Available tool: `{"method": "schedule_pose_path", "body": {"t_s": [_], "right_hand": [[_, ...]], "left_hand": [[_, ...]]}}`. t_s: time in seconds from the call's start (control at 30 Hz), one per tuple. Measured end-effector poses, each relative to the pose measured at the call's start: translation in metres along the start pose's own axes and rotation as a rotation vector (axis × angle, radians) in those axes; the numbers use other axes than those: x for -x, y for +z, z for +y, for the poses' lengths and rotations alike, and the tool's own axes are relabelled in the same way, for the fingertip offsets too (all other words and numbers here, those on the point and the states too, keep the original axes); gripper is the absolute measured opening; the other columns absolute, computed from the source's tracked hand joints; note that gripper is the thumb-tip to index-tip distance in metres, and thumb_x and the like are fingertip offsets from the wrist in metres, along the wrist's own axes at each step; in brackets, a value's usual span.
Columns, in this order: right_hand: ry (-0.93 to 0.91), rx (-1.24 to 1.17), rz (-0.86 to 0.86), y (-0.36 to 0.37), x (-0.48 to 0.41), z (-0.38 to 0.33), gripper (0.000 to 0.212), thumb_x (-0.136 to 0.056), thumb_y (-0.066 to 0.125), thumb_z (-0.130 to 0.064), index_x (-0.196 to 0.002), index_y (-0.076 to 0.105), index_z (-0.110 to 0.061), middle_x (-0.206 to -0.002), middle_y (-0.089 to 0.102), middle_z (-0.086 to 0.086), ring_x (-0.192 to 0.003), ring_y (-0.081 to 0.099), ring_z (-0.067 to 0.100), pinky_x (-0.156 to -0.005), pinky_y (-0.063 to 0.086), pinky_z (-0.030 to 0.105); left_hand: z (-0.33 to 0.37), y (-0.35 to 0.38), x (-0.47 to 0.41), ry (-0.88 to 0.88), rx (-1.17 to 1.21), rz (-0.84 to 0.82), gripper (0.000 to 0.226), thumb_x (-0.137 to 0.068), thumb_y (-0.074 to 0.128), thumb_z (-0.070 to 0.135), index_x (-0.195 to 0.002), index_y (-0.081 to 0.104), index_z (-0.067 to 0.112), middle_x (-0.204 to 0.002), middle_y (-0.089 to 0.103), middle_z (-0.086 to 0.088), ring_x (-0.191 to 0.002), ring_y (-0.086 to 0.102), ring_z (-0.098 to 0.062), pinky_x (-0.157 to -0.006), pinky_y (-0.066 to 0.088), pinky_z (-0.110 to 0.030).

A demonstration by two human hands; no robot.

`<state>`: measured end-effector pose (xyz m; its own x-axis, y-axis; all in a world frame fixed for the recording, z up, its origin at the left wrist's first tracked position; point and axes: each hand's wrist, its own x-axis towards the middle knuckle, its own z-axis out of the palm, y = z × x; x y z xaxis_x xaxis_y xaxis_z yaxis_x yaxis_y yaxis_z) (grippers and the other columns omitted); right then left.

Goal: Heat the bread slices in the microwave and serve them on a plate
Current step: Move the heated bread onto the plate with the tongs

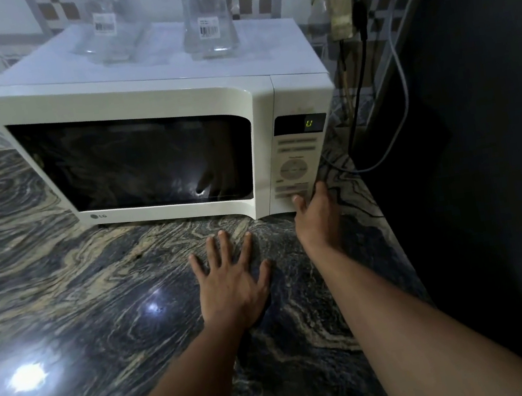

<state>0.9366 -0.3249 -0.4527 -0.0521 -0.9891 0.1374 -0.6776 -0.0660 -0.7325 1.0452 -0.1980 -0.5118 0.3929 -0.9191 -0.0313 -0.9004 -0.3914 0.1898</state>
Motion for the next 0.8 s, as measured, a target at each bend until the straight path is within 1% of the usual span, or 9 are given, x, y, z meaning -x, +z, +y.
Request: {"method": "schedule_pose_path", "body": {"t_s": [0.17,0.3,0.37,0.5,0.57,0.63,0.7,0.73,0.8], "right_hand": [[0.0,0.031,0.004,-0.003,0.001,-0.001,0.034,-0.098,0.059,-0.03,-0.121,0.053,-0.005,-0.118,0.064,0.02,-0.106,0.061,0.038,-0.068,0.034,0.032],[0.017,0.035,-0.041,-0.004,0.002,-0.002,0.036,-0.098,0.059,-0.033,-0.12,0.053,-0.006,-0.118,0.064,0.018,-0.106,0.063,0.037,-0.069,0.042,0.033],[0.004,0.04,-0.071,-0.009,0.003,-0.005,0.04,-0.097,0.06,-0.035,-0.122,0.052,-0.006,-0.119,0.064,0.019,-0.108,0.062,0.038,-0.075,0.047,0.037],[-0.046,0.124,-0.064,-0.033,0.012,-0.024,0.046,-0.099,0.056,-0.03,-0.138,0.042,-0.011,-0.123,0.063,0.019,-0.109,0.061,0.039,-0.072,0.041,0.034],[-0.104,0.15,-0.059,-0.051,0.014,-0.039,0.059,-0.1,0.054,-0.032,-0.15,0.03,-0.014,-0.132,0.059,0.018,-0.114,0.06,0.038,-0.074,0.042,0.033],[-0.16,0.162,-0.051,-0.07,0.017,-0.055,0.072,-0.1,0.051,-0.04,-0.157,0.014,-0.016,-0.146,0.048,0.017,-0.125,0.053,0.036,-0.086,0.046,0.036],[-0.237,0.175,0.004,-0.087,0.016,-0.072,0.076,-0.101,0.047,-0.046,-0.159,0.006,-0.017,-0.156,0.035,0.016,-0.135,0.044,0.035,-0.095,0.046,0.041],[-0.275,0.174,0.039,-0.093,0.014,-0.08,0.077,-0.101,0.045,-0.047,-0.159,0.004,-0.017,-0.16,0.026,0.016,-0.14,0.038,0.035,-0.1,0.045,0.043],[-0.325,0.164,0.086,-0.101,0.006,-0.095,0.076,-0.102,0.041,-0.048,-0.159,0.0,-0.018,-0.164,0.014,0.016,-0.148,0.026,0.034,-0.11,0.037,0.045]], "left_hand": [[0.0,0.0,0.0,0.002,-0.001,0.004,0.072,-0.094,0.002,0.073,-0.157,-0.009,0.041,-0.167,-0.014,-0.008,-0.152,-0.019,-0.031,-0.118,-0.012,-0.063],[0.0,-0.001,0.001,0.0,-0.002,-0.01,0.072,-0.094,0.001,0.073,-0.157,-0.01,0.04,-0.167,-0.016,-0.007,-0.152,-0.021,-0.031,-0.118,-0.013,-0.062],[0.001,-0.003,0.001,0.002,-0.003,-0.025,0.072,-0.094,0.001,0.073,-0.157,-0.011,0.04,-0.166,-0.017,-0.008,-0.151,-0.023,-0.031,-0.118,-0.013,-0.062],[0.002,-0.011,-0.001,0.002,-0.002,-0.097,0.073,-0.094,0.002,0.073,-0.158,-0.009,0.039,-0.166,-0.017,-0.01,-0.151,-0.023,-0.032,-0.117,-0.014,-0.064],[0.002,-0.02,-0.007,-0.005,0.015,-0.185,0.072,-0.096,0.011,0.071,-0.159,-0.004,0.038,-0.167,-0.015,-0.012,-0.152,-0.02,-0.035,-0.116,-0.013,-0.066],[0.004,-0.037,-0.013,-0.017,0.077,-0.221,0.069,-0.098,0.027,0.063,-0.158,0.012,0.034,-0.167,0.004,-0.016,-0.153,-0.001,-0.038,-0.118,0.001,-0.067],[0.007,-0.059,-0.017,-0.033,0.2,-0.1,0.057,-0.098,0.039,0.05,-0.15,0.032,0.026,-0.154,0.035,-0.015,-0.143,0.03,-0.037,-0.114,0.029,-0.057],[0.01,-0.07,-0.019,-0.034,0.275,-0.015,0.051,-0.099,0.041,0.045,-0.145,0.038,0.023,-0.145,0.045,-0.014,-0.134,0.041,-0.036,-0.108,0.038,-0.051],[0.017,-0.094,-0.025,-0.015,0.414,0.114,0.044,-0.1,0.045,0.04,-0.139,0.045,0.02,-0.133,0.052,-0.013,-0.122,0.05,-0.034,-0.099,0.046,-0.047]]}}
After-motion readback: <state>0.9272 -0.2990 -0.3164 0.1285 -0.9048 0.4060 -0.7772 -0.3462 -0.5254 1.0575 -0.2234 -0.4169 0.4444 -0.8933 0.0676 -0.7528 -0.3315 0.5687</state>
